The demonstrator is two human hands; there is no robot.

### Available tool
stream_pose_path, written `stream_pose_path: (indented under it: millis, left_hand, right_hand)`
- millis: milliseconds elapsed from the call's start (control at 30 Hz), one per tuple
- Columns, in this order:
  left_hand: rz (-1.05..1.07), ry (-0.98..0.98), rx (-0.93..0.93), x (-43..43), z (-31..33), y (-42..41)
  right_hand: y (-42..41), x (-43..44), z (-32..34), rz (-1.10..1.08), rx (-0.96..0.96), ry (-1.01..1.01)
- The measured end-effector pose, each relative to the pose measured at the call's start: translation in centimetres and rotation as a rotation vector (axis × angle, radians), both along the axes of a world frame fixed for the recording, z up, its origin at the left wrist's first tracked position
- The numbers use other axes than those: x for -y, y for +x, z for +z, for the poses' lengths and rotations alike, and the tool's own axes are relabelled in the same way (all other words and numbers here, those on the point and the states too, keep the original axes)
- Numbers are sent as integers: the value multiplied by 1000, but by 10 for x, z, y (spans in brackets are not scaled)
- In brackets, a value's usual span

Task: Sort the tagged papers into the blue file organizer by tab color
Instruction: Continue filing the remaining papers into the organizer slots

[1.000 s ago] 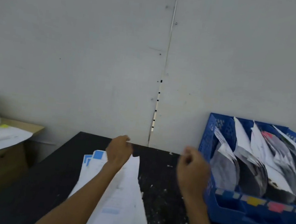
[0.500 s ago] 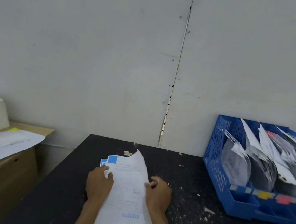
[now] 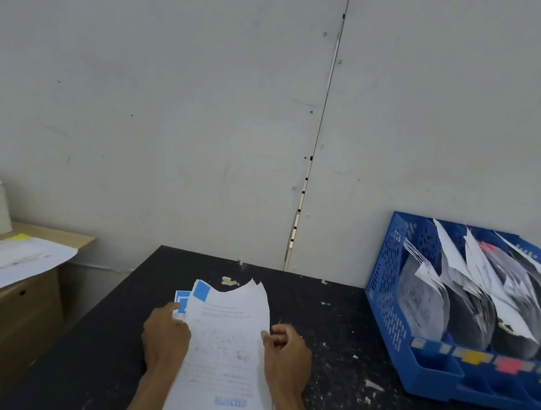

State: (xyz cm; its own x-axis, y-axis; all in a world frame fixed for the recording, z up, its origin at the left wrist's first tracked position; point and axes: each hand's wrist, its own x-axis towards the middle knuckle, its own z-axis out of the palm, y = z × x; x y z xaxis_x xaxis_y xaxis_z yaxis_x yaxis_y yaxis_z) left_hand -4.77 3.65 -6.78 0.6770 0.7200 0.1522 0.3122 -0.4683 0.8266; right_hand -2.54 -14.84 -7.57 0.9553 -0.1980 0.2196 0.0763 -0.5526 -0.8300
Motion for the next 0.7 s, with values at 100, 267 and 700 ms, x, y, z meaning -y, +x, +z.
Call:
stream_pose_path:
  millis: [100, 267, 700]
  left_hand:
    - [5, 20, -40, -1, 1, 3]
    - [-33, 50, 13, 0, 4, 8]
    - [-443, -563, 444, 51, 67, 40]
  right_hand:
    - [2, 2, -3, 23, -17, 8]
    - [3, 4, -4, 9, -20, -6]
    - [11, 79, 74, 369, -117, 571]
